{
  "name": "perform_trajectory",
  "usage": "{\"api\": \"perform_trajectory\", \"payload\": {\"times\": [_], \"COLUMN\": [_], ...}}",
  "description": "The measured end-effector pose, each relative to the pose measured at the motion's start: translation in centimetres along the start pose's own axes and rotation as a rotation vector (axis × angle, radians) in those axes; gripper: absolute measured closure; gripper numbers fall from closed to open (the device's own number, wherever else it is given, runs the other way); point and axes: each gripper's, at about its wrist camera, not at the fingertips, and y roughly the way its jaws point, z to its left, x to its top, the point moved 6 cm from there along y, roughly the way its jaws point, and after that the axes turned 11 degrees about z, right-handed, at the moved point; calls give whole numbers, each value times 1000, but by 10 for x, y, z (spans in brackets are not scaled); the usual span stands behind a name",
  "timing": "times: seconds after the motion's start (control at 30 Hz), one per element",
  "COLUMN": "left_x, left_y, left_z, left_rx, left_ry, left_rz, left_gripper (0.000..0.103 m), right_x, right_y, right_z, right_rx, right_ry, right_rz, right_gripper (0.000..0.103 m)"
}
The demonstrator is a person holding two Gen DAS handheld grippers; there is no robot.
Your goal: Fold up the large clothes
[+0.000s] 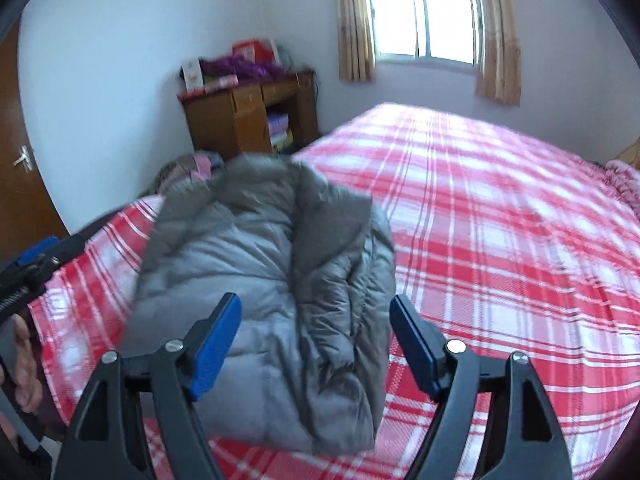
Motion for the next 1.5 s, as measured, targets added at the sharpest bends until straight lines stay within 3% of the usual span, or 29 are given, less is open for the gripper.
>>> {"api": "perform_trajectory", "payload": {"times": [0.33,1.5], "left_x": [13,10], "left_y": [-40,-32], "left_z": [-13,-9], "left_rx": [-38,-32], "left_ry": [25,17], "left_rz": [-86,-77], "left_gripper": [20,19], "right_x": [6,2], "right_y": [-60,-62], "right_z": [26,36], "right_rx": [-15,3], "right_ry": [-58,-65], "right_rz": [-122,-136], "right_gripper": [16,15]}}
